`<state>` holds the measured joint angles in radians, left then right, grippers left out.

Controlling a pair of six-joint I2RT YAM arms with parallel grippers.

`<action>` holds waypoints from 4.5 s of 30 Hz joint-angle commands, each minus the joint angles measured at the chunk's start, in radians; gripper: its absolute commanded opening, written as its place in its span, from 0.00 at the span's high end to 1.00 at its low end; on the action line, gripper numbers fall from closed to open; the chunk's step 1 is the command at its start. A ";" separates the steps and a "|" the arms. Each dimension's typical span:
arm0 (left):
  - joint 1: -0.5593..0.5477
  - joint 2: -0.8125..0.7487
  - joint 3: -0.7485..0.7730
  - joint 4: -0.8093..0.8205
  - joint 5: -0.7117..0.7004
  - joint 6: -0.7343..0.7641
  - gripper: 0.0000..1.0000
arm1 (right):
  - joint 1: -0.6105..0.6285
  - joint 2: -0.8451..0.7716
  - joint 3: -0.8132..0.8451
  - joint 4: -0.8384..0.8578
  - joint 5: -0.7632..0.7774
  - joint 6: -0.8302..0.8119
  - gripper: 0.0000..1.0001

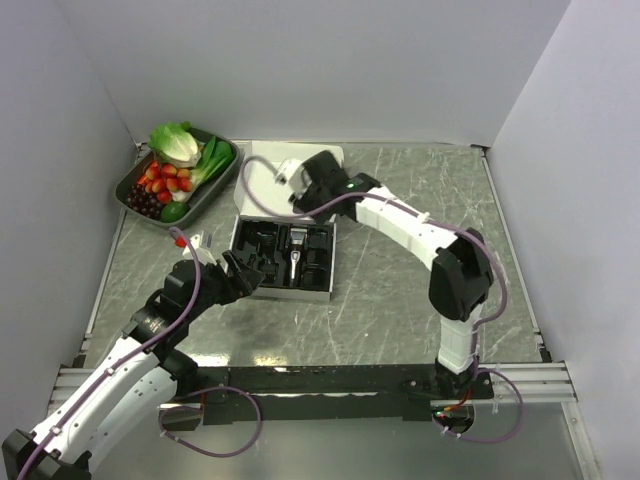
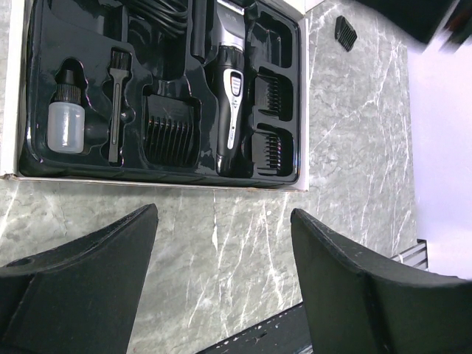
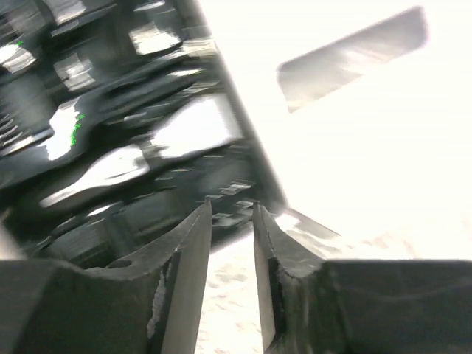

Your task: Sort the hair-cutting tools

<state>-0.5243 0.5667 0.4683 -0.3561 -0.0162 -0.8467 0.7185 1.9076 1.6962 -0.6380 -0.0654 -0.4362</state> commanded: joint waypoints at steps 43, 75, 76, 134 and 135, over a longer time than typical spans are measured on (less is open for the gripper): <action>-0.003 0.087 0.007 0.137 0.007 0.047 0.20 | -0.514 0.203 -0.063 0.132 0.337 0.907 0.18; -0.003 0.071 -0.020 0.155 0.027 0.034 0.20 | -0.541 0.243 -0.001 0.012 0.351 0.975 0.18; -0.003 0.071 -0.019 0.154 0.024 0.034 0.20 | -0.544 0.249 0.006 0.006 0.349 0.973 0.18; -0.002 0.070 -0.017 0.175 0.038 -0.014 0.20 | -0.547 0.358 0.180 -0.218 0.314 0.975 0.37; -0.003 0.070 -0.017 0.177 0.039 -0.014 0.20 | -0.548 0.360 0.180 -0.219 0.312 0.972 0.41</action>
<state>-0.5243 0.6506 0.4526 -0.2123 0.0135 -0.8394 0.1822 2.2486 1.8339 -0.8257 0.2440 0.5255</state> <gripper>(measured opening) 0.803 0.631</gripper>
